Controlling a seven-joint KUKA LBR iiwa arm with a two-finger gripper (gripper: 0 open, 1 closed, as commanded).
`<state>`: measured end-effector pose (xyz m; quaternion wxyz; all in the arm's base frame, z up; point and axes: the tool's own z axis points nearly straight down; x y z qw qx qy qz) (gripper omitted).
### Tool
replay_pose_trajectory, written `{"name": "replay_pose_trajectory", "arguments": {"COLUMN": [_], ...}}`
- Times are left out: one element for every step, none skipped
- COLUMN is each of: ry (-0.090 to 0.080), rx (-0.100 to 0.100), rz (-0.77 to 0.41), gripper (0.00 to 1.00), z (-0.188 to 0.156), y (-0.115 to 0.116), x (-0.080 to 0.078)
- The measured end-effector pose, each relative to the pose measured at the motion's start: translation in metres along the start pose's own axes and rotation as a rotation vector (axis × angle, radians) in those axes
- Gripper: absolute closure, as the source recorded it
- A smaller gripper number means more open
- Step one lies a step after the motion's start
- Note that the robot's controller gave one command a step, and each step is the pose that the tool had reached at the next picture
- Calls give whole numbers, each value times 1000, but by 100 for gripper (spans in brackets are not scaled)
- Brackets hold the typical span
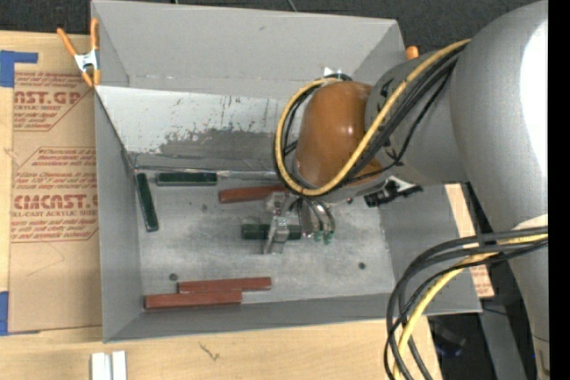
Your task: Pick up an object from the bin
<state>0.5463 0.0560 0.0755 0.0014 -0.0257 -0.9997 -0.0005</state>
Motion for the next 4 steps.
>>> {"name": "replay_pose_trajectory", "arguments": {"ry": [7, -1, -6, -3], "rx": [1, 0, -1, 0], "rz": [0, 0, 0, 0], "gripper": [100, 100, 100, 100], "z": [-20, -41, -54, -62], "y": [0, 0, 0, 0], "x": [2, 0, -1, 0]}}
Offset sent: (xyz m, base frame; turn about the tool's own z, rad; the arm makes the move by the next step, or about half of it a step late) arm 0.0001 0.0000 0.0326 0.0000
